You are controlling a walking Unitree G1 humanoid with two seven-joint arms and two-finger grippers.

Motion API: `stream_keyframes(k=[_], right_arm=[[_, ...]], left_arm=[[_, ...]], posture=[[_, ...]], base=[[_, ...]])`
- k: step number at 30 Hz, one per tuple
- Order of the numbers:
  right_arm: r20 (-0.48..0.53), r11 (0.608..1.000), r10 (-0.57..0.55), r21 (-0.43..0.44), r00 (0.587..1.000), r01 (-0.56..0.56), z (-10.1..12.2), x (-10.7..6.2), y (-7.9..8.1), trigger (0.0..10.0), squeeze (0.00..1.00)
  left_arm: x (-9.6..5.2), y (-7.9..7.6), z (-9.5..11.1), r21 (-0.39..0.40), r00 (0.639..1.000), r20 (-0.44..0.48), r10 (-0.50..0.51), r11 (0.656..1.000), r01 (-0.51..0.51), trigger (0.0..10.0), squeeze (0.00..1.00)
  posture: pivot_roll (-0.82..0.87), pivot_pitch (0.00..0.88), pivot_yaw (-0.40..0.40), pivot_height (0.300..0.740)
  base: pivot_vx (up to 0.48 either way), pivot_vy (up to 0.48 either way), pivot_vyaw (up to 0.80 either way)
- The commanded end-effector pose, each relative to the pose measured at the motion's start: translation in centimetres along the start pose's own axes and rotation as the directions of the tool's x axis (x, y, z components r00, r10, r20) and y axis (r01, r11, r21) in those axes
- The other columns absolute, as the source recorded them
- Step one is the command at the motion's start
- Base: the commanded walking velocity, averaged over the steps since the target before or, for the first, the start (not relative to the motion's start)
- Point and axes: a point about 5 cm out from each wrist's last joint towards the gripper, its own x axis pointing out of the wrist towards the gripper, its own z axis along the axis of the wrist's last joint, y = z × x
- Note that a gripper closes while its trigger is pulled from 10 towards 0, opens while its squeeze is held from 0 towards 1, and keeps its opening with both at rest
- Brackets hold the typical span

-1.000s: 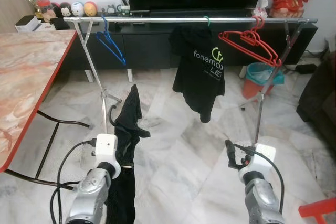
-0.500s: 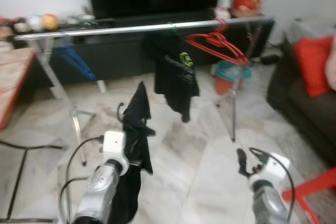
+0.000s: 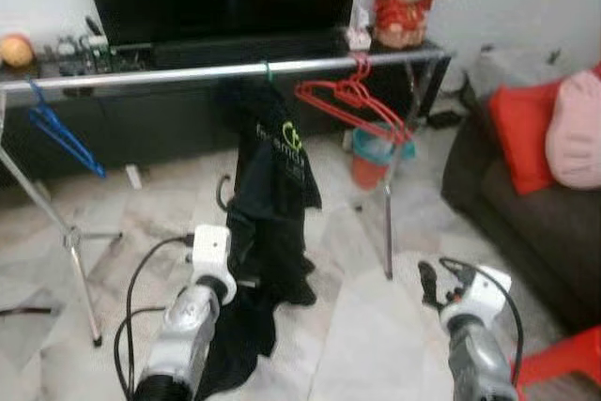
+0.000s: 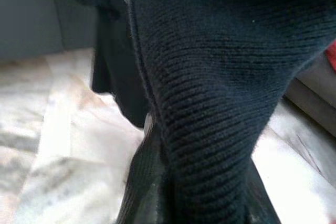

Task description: Hang hanger

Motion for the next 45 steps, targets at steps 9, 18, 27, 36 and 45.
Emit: stream_keyframes(k=[9, 18, 27, 36, 45], right_arm=[[-0.027, 1.0, 0.016, 0.027, 0.999, -0.015, -0.9, -0.1, 1.0, 10.0, 0.0], [-0.028, 0.998, 0.047, 0.042, 0.999, -0.046, -0.6, 0.2, 1.3, 10.0, 0.0], [-0.037, 0.995, 0.071, 0.073, 0.997, -0.069, -0.7, 0.3, 1.8, 10.0, 0.0], [-0.016, 0.994, 0.108, 0.026, 0.994, -0.107, -0.5, 0.3, 2.1, 10.0, 0.0], [-0.01, 0.992, 0.121, 0.045, 0.993, -0.12, -0.3, 0.3, 2.1, 10.0, 0.0]], left_arm=[[0.7, 1.1, 1.2, 0.039, 0.999, 0.021, 0.033, 0.999, -0.034, 10.0, 0.0], [1.1, 0.9, 1.1, 0.079, 0.999, 0.001, 0.034, 0.996, -0.034, 10.0, 0.0], [1.1, 1.1, 0.7, 0.082, 0.998, -0.017, 0.054, 0.995, -0.052, 10.0, 0.0], [1.0, 1.0, 0.5, 0.105, 0.998, -0.014, 0.055, 0.993, -0.053, 10.0, 0.0], [1.0, 1.0, 0.3, 0.108, 0.999, -0.014, 0.05, 0.993, -0.048, 10.0, 0.0]], posture=[[0.03, 0.0, -0.02, 0.74], [0.04, 0.0, -0.025, 0.74], [0.04, 0.0, -0.032, 0.74], [0.03, 0.0, -0.039, 0.74], [0.03, 0.0, -0.041, 0.74]], base=[[0.48, 0.0, 0.8], [0.47, 0.0, 0.53], [0.121, 0.0, 0.0], [0.0, -0.127, 0.19], [0.0, -0.39, 0.23]])
